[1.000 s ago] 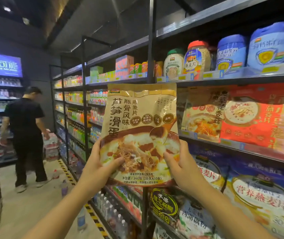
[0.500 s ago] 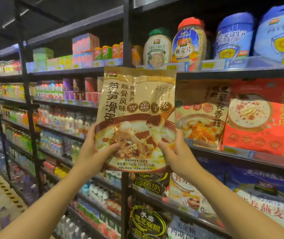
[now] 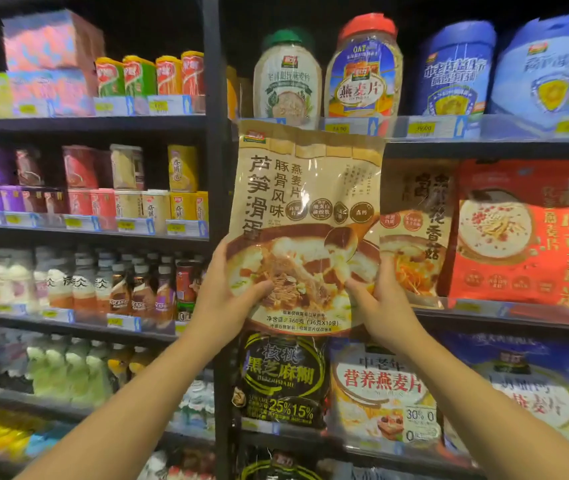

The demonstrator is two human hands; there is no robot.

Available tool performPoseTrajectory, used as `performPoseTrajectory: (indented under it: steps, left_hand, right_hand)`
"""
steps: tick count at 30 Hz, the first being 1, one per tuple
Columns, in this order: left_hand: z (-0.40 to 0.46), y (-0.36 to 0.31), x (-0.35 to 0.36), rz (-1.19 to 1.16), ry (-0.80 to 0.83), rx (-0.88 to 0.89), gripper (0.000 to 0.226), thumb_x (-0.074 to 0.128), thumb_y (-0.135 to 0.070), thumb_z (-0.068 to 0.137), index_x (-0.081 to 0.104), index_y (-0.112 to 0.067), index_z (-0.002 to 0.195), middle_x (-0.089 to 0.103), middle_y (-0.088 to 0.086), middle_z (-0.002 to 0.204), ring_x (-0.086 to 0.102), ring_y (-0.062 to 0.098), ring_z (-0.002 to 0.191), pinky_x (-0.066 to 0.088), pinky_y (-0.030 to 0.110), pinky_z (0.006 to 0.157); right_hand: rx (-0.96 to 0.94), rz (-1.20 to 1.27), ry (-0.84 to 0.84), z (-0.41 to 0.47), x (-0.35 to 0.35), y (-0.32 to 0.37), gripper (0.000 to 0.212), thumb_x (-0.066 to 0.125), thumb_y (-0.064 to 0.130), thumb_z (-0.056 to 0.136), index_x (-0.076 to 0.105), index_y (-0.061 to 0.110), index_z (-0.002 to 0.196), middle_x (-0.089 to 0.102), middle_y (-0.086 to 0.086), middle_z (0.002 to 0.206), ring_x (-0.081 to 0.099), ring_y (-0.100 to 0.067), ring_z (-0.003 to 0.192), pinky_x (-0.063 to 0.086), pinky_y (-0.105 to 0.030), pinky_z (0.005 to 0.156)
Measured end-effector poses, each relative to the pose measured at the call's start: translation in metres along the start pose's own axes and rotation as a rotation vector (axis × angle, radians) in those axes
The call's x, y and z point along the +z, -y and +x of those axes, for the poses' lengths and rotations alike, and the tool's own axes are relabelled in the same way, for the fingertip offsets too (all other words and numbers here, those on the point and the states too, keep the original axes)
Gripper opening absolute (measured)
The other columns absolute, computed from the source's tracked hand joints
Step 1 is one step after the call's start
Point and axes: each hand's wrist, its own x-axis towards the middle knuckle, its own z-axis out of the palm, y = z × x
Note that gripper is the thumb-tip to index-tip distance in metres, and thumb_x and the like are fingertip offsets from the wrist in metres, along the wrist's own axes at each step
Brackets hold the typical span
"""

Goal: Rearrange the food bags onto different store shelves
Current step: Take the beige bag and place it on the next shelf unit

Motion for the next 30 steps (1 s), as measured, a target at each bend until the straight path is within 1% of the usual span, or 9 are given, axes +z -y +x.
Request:
performPoseTrajectory:
  steps: [2,4,7,11,14,16,19,26,30]
  left_hand:
    - [0.014,0.008,0.004,-0.007,0.006,0.008,0.080,0.085,-0.026,0.080,0.035,-0.057,0.134,0.058,-0.019,0.134,0.055,-0.001,0.125,0.044,0.029,0.105]
    - [0.028,0.014,0.008,-0.003,0.006,0.024,0.080,0.084,-0.026,0.081,0.035,-0.042,0.142,0.056,-0.013,0.138,0.053,0.004,0.129,0.044,0.035,0.110]
    - [0.050,0.023,0.016,0.018,-0.007,0.034,0.086,0.084,-0.026,0.081,0.030,-0.033,0.148,0.053,-0.008,0.141,0.052,0.009,0.131,0.044,0.040,0.112]
    - [0.074,0.038,0.029,0.057,-0.053,0.013,0.086,0.083,-0.023,0.082,0.027,-0.043,0.144,0.053,-0.014,0.138,0.053,0.005,0.128,0.044,0.027,0.106]
    - [0.089,0.053,0.038,0.079,-0.104,-0.029,0.090,0.084,-0.022,0.082,0.023,-0.041,0.146,0.053,-0.014,0.137,0.054,0.005,0.126,0.041,0.017,0.098]
    - [0.097,0.063,0.043,0.085,-0.137,-0.060,0.091,0.084,-0.021,0.082,0.021,-0.040,0.145,0.054,-0.013,0.135,0.056,0.006,0.123,0.041,0.014,0.093]
    - [0.108,0.076,0.051,0.093,-0.189,-0.103,0.089,0.083,-0.018,0.084,0.022,-0.039,0.144,0.055,-0.017,0.126,0.058,0.002,0.114,0.041,0.010,0.088]
    - [0.126,0.091,0.061,0.125,-0.186,-0.199,0.088,0.073,-0.007,0.091,0.015,-0.038,0.149,0.042,-0.011,0.145,0.043,0.007,0.131,0.036,0.029,0.107]
    - [0.133,0.092,0.060,0.226,-0.104,-0.315,0.092,0.071,-0.004,0.090,0.010,-0.017,0.157,0.031,0.009,0.161,0.039,0.026,0.144,0.036,0.047,0.118]
  right_hand:
    - [-0.014,-0.029,-0.047,0.014,0.006,-0.005,0.040,0.058,0.026,0.100,0.035,0.017,0.133,0.060,0.011,0.099,0.061,0.007,0.091,0.046,-0.010,0.065]
    - [-0.034,-0.017,-0.092,0.030,0.012,-0.010,0.040,0.059,0.026,0.100,0.036,0.024,0.133,0.057,0.018,0.099,0.058,0.017,0.085,0.043,-0.009,0.062]
    - [-0.045,0.002,-0.149,0.052,0.019,-0.019,0.036,0.060,0.027,0.099,0.037,0.026,0.127,0.060,0.010,0.107,0.059,0.000,0.099,0.055,-0.027,0.072]
    - [-0.066,0.004,-0.180,0.083,0.028,-0.031,0.042,0.062,0.026,0.098,0.034,0.036,0.128,0.055,0.017,0.120,0.056,0.000,0.100,0.043,-0.011,0.081]
    - [-0.068,0.007,-0.175,0.103,0.037,-0.041,0.053,0.064,0.024,0.098,0.035,0.022,0.142,0.048,0.012,0.136,0.047,-0.005,0.118,0.042,-0.027,0.095]
    - [-0.060,-0.029,-0.180,0.113,0.044,-0.048,0.056,0.065,0.024,0.097,0.034,0.016,0.144,0.051,0.012,0.126,0.049,-0.005,0.110,0.041,-0.022,0.086]
    - [-0.090,-0.058,-0.208,0.122,0.052,-0.055,0.035,0.067,0.019,0.096,0.043,0.023,0.120,0.054,0.016,0.088,0.054,0.002,0.074,0.039,-0.006,0.059]
    - [-0.088,-0.055,-0.126,0.138,0.070,-0.060,0.032,0.060,0.001,0.093,0.044,0.027,0.103,0.056,0.015,0.101,0.053,0.006,0.090,0.041,0.000,0.066]
    - [-0.031,-0.113,-0.034,0.143,0.075,-0.062,0.041,0.055,-0.004,0.091,0.051,0.022,0.123,0.061,0.011,0.115,0.056,0.004,0.100,0.039,-0.004,0.083]
